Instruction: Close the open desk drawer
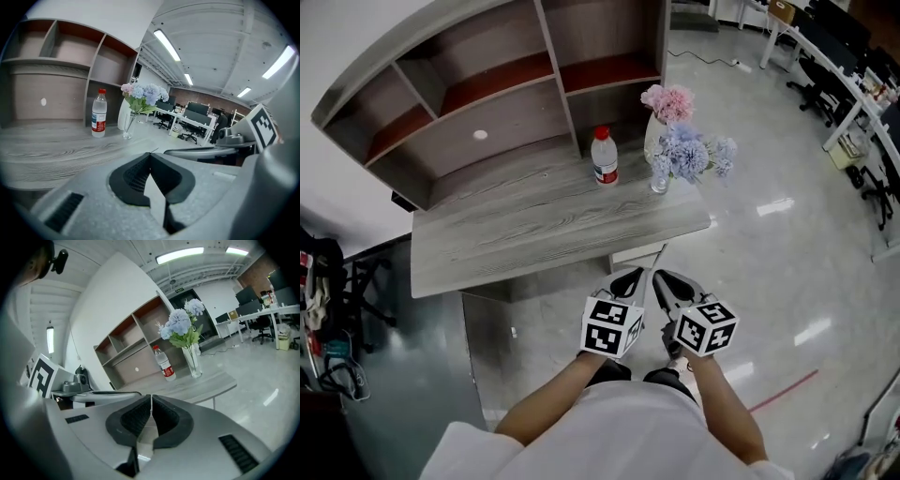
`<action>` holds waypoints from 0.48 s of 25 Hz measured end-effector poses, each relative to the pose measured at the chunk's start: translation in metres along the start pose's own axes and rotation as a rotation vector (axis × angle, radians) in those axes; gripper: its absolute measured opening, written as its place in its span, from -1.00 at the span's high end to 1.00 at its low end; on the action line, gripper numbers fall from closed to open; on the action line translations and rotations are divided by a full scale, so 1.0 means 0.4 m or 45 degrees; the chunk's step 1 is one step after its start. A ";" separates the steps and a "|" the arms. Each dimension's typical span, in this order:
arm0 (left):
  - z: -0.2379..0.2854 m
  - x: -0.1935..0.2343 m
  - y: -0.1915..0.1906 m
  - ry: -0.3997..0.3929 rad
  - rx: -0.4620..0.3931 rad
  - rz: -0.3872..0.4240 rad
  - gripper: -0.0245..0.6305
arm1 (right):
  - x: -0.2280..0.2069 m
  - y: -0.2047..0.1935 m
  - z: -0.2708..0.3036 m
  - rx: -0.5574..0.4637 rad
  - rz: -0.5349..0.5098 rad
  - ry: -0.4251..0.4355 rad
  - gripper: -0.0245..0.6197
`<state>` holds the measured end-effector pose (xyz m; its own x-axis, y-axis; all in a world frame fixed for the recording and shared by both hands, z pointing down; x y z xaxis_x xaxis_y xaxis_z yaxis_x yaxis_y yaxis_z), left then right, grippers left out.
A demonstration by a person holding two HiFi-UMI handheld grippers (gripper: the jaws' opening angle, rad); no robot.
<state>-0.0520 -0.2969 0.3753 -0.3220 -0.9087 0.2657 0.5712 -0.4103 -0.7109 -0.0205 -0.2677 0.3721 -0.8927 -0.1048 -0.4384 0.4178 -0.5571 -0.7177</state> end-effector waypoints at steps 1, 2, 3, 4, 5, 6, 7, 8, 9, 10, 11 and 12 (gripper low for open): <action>-0.007 -0.011 0.006 0.014 -0.012 0.002 0.92 | 0.005 0.007 -0.015 0.002 -0.030 0.003 0.89; -0.013 -0.022 0.012 0.028 -0.029 0.003 0.92 | 0.008 0.014 -0.030 0.002 -0.058 0.007 0.89; -0.019 -0.033 0.019 0.043 -0.049 0.003 0.92 | 0.010 0.022 -0.044 -0.002 -0.084 0.011 0.90; -0.024 -0.045 0.025 0.055 -0.067 0.002 0.92 | 0.011 0.028 -0.058 -0.006 -0.111 0.016 0.90; -0.027 -0.056 0.028 0.065 -0.079 -0.001 0.92 | 0.010 0.034 -0.070 -0.008 -0.142 0.017 0.91; -0.030 -0.067 0.031 0.074 -0.088 -0.006 0.92 | 0.009 0.039 -0.080 -0.005 -0.177 0.015 0.92; -0.033 -0.076 0.033 0.082 -0.097 -0.014 0.92 | 0.006 0.043 -0.089 0.002 -0.210 0.009 0.92; -0.035 -0.084 0.034 0.091 -0.104 -0.025 0.92 | 0.003 0.045 -0.097 0.009 -0.236 0.002 0.92; -0.038 -0.091 0.035 0.101 -0.112 -0.035 0.92 | 0.000 0.047 -0.104 0.015 -0.253 -0.002 0.92; -0.042 -0.099 0.037 0.112 -0.120 -0.043 0.92 | -0.002 0.047 -0.110 0.019 -0.262 -0.001 0.92; -0.044 -0.107 0.038 0.123 -0.128 -0.047 0.92 | -0.004 0.046 -0.117 0.021 -0.270 0.006 0.92; -0.046 -0.116 0.039 0.133 -0.135 -0.048 0.92 | -0.004 0.046 -0.124 0.022 -0.281 0.015 0.92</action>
<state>-0.0420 -0.2596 0.3396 -0.4215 -0.8776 0.2284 0.4758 -0.4285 -0.7681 -0.0030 -0.2369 0.3331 -0.9601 0.0308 -0.2778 0.2093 -0.5796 -0.7876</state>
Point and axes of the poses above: the fingertips, and each gripper's own axes: z forward along the fingers, x to its left, y out of its top, the point moved 1 cm from there along -z, backward along the fingers, and after that the axes turned 14 degrees about x, right-handed, at the moved point
